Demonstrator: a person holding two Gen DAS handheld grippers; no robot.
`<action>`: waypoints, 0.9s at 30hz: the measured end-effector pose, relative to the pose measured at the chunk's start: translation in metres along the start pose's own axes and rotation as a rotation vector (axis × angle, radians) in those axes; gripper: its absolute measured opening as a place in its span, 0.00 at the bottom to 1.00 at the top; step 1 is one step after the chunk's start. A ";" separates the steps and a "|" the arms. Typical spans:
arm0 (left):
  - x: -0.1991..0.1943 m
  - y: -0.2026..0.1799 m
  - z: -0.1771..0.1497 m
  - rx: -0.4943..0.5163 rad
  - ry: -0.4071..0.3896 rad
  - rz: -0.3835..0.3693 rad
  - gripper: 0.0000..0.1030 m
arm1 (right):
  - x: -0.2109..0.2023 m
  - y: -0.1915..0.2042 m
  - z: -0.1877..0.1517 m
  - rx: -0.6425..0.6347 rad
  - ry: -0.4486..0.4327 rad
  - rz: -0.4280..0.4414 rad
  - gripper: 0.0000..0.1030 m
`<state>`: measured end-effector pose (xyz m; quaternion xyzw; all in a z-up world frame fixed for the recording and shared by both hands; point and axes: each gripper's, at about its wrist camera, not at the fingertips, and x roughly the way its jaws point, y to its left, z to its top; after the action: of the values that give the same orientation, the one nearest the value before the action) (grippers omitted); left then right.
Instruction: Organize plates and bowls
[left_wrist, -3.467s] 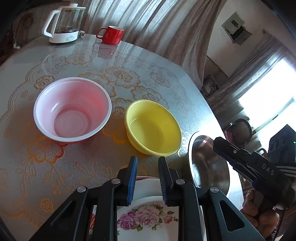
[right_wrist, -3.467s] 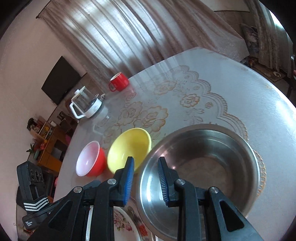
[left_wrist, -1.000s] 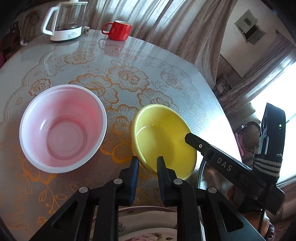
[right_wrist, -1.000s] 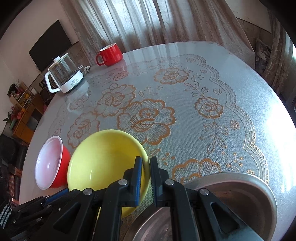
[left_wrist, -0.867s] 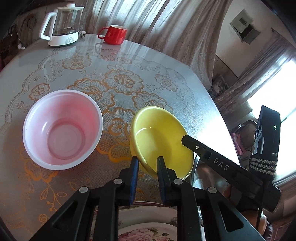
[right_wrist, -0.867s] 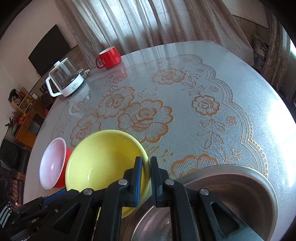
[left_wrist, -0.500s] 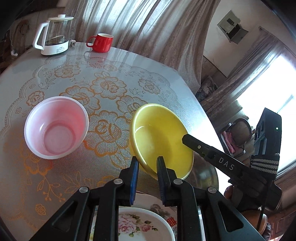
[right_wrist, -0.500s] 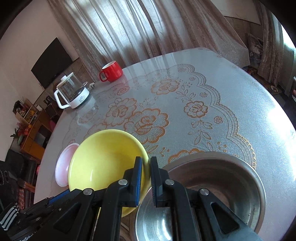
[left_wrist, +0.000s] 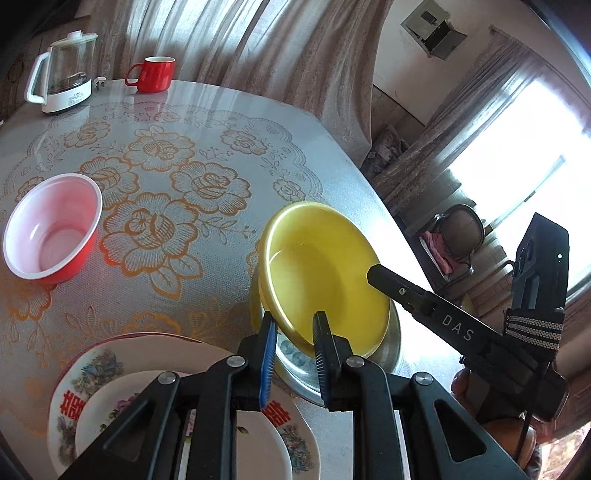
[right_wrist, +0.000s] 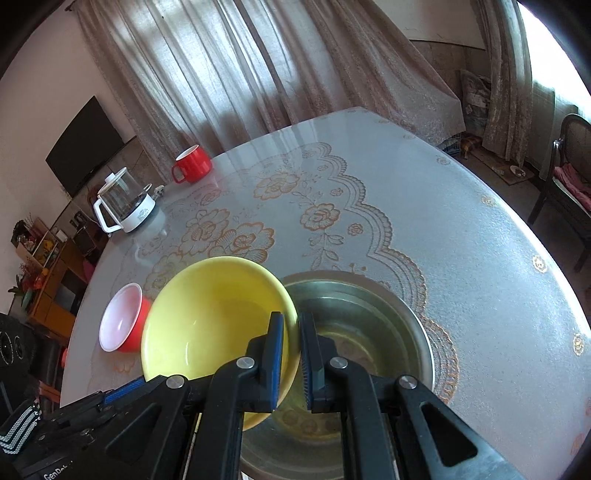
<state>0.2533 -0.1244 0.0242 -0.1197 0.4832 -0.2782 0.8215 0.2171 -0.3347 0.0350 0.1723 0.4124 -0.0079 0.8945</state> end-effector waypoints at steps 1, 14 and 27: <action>0.003 -0.001 -0.001 -0.001 0.007 -0.005 0.19 | -0.001 -0.003 -0.002 0.005 0.000 -0.002 0.08; 0.029 -0.019 -0.013 0.085 0.064 0.030 0.19 | -0.006 -0.026 -0.022 0.004 -0.007 -0.076 0.08; 0.050 -0.030 -0.017 0.158 0.095 0.106 0.19 | 0.007 -0.041 -0.032 0.026 0.015 -0.097 0.10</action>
<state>0.2476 -0.1764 -0.0072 -0.0152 0.5039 -0.2769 0.8181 0.1920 -0.3623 -0.0013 0.1636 0.4269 -0.0554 0.8877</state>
